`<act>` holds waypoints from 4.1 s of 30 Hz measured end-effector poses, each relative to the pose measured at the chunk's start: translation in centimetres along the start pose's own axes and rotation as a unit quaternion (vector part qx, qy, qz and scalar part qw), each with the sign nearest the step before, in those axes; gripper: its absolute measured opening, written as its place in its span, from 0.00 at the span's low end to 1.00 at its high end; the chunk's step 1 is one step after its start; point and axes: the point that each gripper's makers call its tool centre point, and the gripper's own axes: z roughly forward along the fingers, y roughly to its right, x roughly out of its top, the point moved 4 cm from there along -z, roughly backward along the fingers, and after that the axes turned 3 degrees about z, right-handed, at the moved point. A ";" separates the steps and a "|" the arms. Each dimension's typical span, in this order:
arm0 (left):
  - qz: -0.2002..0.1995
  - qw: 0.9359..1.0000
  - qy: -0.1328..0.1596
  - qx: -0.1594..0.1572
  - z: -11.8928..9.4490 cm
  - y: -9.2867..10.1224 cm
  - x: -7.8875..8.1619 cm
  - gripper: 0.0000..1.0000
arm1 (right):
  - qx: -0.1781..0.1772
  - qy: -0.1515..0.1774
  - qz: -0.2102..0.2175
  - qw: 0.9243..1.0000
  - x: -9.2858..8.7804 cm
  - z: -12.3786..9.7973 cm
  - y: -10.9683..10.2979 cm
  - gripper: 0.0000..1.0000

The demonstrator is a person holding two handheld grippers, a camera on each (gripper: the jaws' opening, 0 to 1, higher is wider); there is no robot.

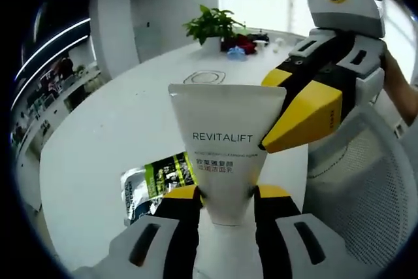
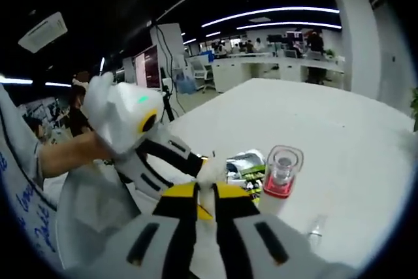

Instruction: Arrange the skincare products in the storage area until every visible bottle or jar stands upright without overlapping.

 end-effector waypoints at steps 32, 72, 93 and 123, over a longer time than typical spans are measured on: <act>0.048 0.998 -0.044 -0.023 -1.7 0.9 -2.1 0.25 | 0.039 -0.015 -0.085 0.996 0.0 -0.3 0.2 0.06; 0.043 0.998 -0.048 0.021 2.1 -0.2 -2.1 0.21 | 0.037 -0.073 -0.172 0.982 2.3 0.5 2.0 0.18; 0.033 0.998 -0.039 0.035 2.7 -0.7 -1.9 0.21 | 0.142 -0.299 -0.352 0.875 4.4 3.5 0.9 0.15; 0.004 0.998 -0.050 0.033 5.5 -4.4 -1.3 0.22 | 0.142 -0.370 -0.370 0.840 5.1 6.7 4.4 0.09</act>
